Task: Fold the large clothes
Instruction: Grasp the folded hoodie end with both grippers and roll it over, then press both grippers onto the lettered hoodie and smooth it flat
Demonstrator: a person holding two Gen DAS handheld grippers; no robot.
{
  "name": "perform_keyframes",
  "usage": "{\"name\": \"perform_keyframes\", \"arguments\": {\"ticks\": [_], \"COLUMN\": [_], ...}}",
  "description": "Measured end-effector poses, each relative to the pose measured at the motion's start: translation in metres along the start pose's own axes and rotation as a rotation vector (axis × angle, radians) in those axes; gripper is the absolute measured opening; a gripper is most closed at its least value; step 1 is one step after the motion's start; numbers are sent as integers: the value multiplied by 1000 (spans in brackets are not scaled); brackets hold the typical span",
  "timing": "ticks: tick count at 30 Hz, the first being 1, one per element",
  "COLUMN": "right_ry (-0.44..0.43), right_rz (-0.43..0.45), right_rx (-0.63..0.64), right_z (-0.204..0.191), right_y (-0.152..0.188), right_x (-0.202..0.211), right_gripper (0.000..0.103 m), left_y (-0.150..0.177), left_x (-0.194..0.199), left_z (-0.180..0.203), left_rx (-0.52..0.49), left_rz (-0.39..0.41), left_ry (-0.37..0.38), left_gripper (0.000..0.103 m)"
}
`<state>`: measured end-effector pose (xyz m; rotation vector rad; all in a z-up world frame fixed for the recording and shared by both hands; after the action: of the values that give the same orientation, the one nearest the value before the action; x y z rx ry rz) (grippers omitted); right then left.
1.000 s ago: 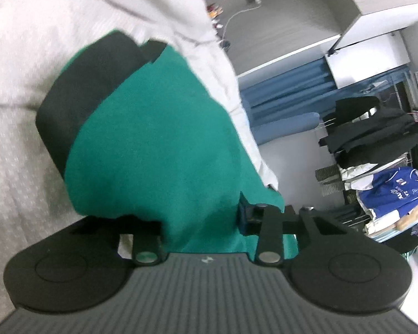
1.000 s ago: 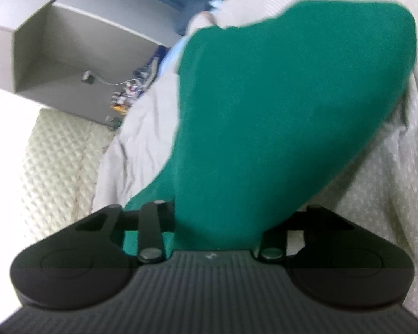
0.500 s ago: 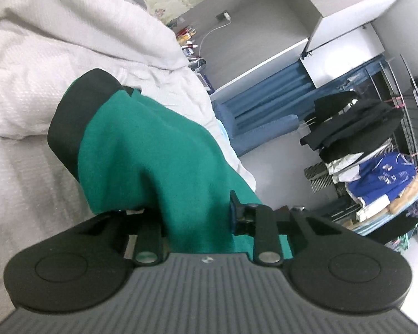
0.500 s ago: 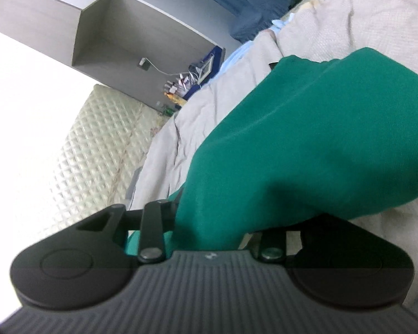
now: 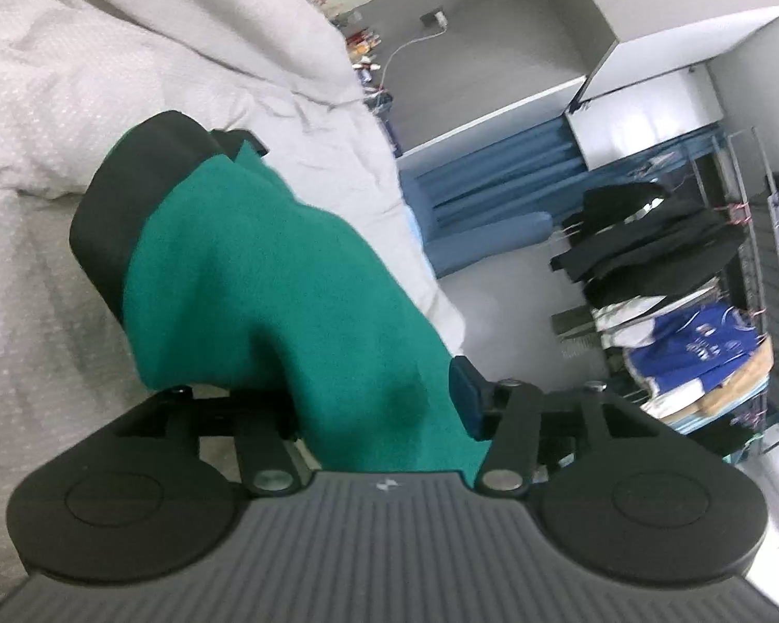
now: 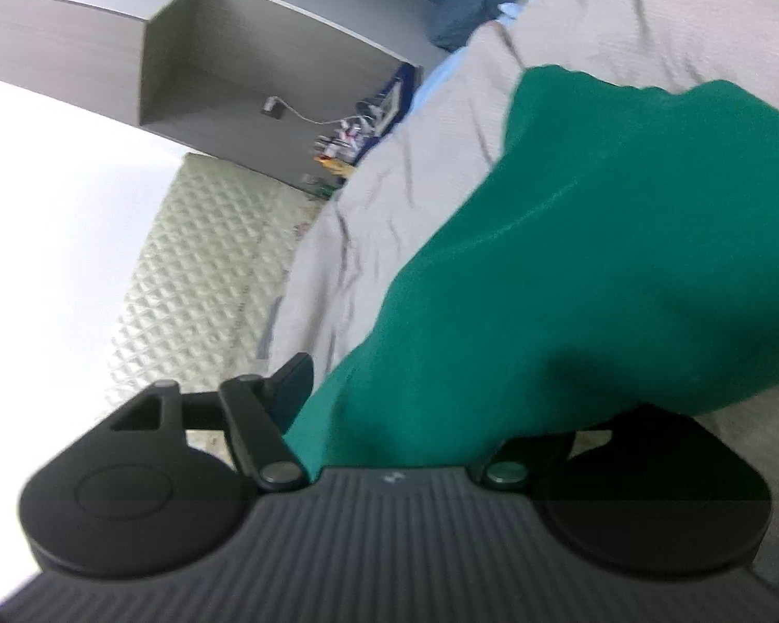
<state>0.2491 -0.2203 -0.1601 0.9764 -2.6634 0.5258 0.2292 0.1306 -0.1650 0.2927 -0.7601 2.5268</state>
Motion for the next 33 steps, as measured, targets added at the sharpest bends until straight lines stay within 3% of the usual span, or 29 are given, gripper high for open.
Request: {"name": "perform_keyframes", "arguments": {"ticks": [8, 19, 24, 27, 33], "right_ry": [-51, 45, 112, 163, 231], "right_rz": [33, 38, 25, 19, 20], "right_rx": [35, 115, 180, 248, 464], "right_z": [-30, -48, -46, -36, -21], "right_y": [-28, -80, -104, -114, -117], "right_x": [-15, -81, -123, -146, -178], "right_gripper": [76, 76, 75, 73, 71], "left_y": [-35, -86, -113, -125, -131], "left_x": [-12, -92, -127, -149, -192], "left_z": [22, 35, 21, 8, -22], "left_rx": [9, -146, -202, -258, -398], "left_rz": [53, 20, 81, 94, 66], "left_ry": [49, -6, 19, -10, -163], "left_gripper": [59, 60, 61, 61, 61]}}
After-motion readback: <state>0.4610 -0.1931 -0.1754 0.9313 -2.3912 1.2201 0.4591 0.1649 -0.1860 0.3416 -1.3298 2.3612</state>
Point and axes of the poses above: each gripper's, at about its wrist camera, not at the fingertips, and x roughly against the way its jaws point, z to its right, y to its underside, the point moved 9 cm from there along -x, roughly the way its jaws point, and after that the axes turned 7 degrees about -x, right-handed, at the moved point
